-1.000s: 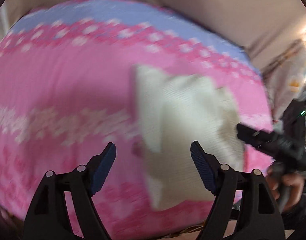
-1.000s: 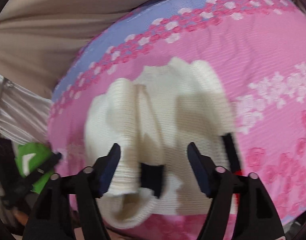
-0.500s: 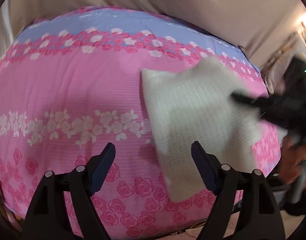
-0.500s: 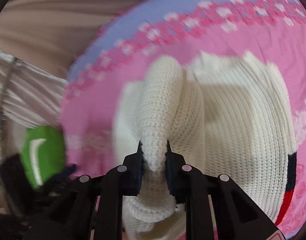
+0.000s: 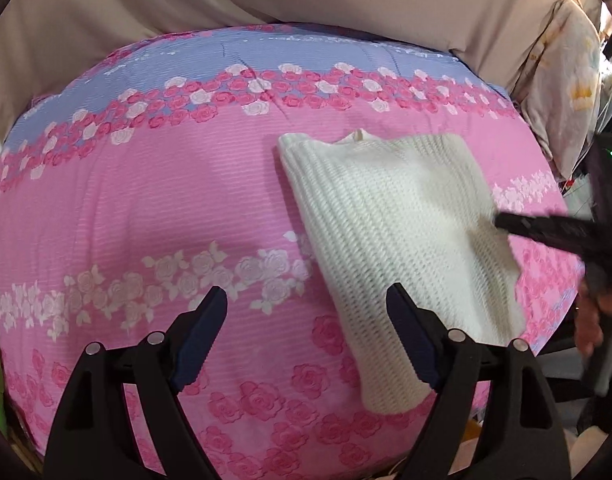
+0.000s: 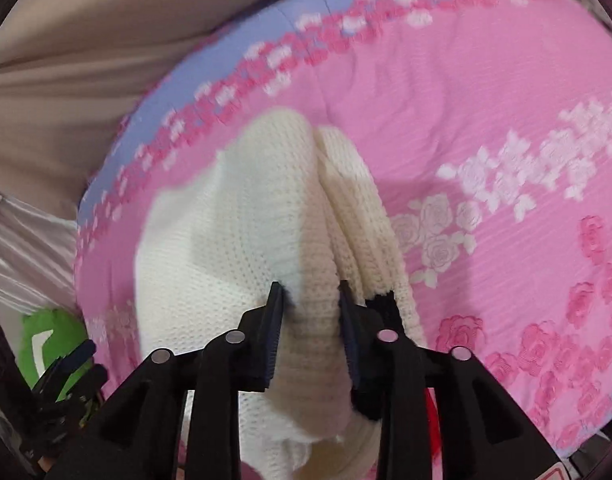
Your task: Fold small clothes
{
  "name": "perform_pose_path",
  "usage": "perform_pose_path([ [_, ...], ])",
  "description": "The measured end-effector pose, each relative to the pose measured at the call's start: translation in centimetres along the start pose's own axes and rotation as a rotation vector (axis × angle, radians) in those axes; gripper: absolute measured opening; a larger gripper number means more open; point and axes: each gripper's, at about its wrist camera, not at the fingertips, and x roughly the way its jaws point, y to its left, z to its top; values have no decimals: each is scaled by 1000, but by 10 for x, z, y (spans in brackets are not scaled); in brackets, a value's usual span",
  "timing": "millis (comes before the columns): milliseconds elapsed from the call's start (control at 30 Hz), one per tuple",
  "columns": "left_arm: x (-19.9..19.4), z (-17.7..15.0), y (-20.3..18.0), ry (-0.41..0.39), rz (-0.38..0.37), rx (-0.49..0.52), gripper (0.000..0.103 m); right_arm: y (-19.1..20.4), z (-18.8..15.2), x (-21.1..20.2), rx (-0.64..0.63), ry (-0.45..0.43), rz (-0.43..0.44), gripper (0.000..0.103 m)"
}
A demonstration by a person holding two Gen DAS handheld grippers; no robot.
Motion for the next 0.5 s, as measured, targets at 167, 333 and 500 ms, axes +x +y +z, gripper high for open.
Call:
perform_pose_path([
  [167, 3, 8, -10, -2, -1, 3, 79, 5, -34, -40, -83, 2, -14, 45],
  [333, 16, 11, -22, 36, -11, 21, 79, 17, -83, -16, -103, 112, 33, 47],
  [500, 18, 10, -31, 41, -28, 36, 81, 24, -77, -47, -128, -72, 10, 8],
])
